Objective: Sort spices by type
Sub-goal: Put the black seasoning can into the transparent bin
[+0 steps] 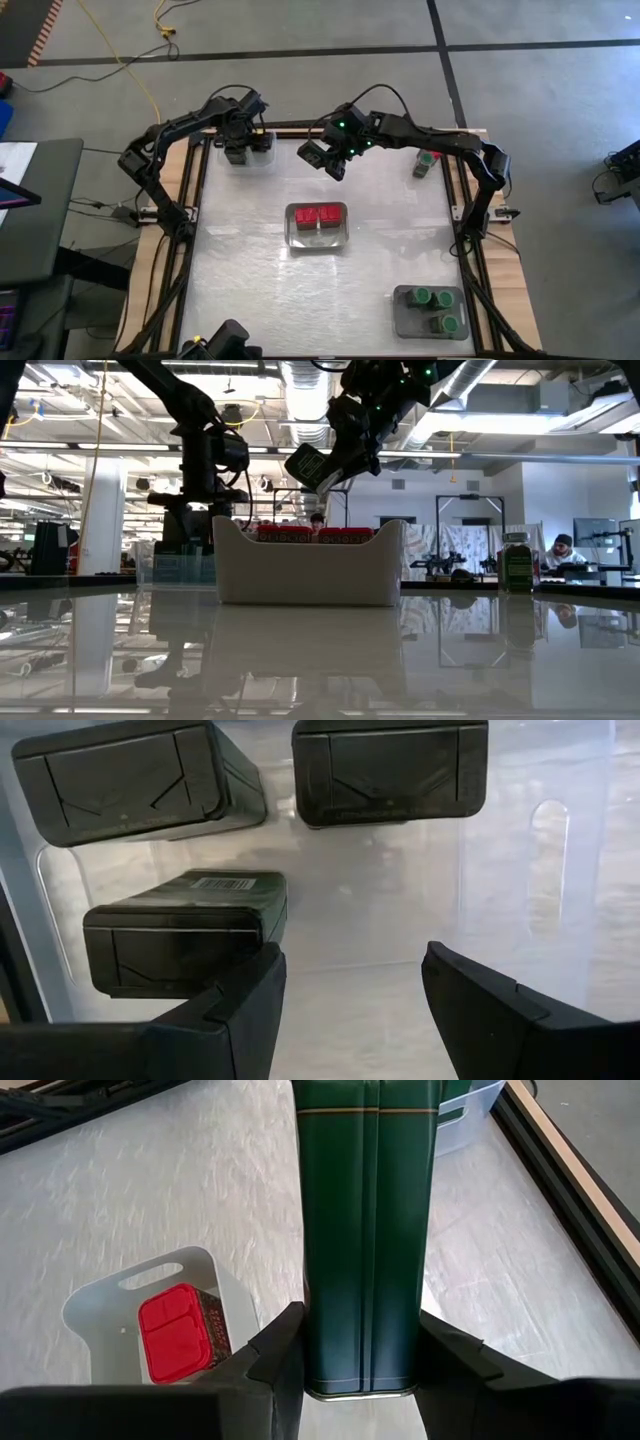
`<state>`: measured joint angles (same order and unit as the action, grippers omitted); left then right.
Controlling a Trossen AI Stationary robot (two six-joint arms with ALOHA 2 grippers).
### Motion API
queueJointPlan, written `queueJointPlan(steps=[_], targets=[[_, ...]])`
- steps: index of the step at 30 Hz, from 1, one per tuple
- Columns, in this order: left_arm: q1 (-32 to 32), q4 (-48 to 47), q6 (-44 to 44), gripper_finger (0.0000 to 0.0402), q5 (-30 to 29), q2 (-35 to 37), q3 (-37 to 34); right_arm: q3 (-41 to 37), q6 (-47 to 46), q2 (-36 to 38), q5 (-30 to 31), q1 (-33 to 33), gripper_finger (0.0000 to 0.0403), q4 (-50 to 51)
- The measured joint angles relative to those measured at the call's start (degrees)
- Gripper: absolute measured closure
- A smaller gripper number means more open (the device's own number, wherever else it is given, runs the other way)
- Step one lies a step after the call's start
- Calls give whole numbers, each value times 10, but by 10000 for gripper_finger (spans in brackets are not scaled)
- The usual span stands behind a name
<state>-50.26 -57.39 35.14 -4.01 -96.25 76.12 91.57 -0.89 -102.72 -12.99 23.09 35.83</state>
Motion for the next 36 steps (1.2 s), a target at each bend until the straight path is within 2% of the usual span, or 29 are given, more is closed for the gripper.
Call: queueJointPlan(steps=[5,13,23,26,29,32,36], targets=[[0,-3,-7,178,5,0,0,0,-2,0,0,0,232,0],[23,0,-56,178,62,12,0,0,7,0,0,5,232,20],[71,110,-106,178,65,123,0,0,12,20,0,34,232,132],[84,143,-137,178,84,154,0,-1,22,32,0,34,232,160],[99,164,-162,178,115,174,0,-26,24,59,1,30,232,175],[115,166,-177,178,113,180,0,-78,15,105,16,27,232,172],[136,166,-187,178,112,174,0,-173,-22,179,28,21,232,103]])
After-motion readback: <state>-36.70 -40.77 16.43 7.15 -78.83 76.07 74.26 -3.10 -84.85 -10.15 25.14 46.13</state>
